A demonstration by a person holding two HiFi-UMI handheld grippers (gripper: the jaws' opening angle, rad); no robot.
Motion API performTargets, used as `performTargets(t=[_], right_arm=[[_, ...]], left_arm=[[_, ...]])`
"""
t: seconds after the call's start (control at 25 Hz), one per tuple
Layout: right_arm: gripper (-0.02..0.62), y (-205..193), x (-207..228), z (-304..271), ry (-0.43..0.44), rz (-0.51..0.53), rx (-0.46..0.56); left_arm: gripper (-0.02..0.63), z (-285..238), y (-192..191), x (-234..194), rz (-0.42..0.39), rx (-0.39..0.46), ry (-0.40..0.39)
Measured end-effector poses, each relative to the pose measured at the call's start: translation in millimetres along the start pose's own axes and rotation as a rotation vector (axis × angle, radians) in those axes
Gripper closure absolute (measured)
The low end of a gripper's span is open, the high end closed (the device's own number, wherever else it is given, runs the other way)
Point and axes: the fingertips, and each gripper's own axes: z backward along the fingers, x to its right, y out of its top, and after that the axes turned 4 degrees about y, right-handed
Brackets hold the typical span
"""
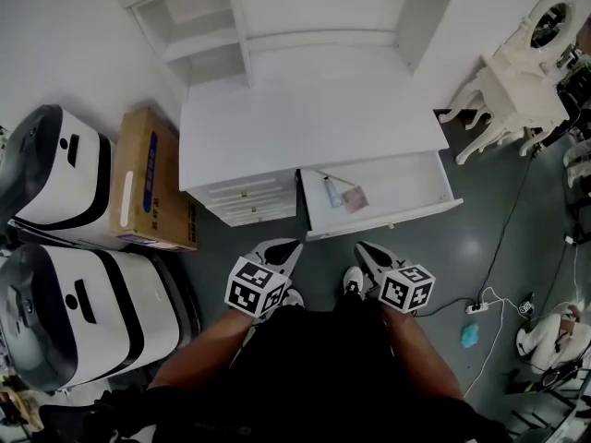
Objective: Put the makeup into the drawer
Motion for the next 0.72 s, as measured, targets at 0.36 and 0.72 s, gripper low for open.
performTargets(t=[0.36, 0.72], right_arm=[[0.568, 24.6, -5.7, 4.7, 0.029, 0.131, -0.044], [0.568, 40.5, 0.4, 18.8, 0.096, 0.230, -0.077]], left_arm=[[0.595, -7.0, 14.6, 3.4, 0.025, 0.037, 0.050], [0.595, -16.9, 30.6, 25.5, 0.046, 0.072, 0.097]])
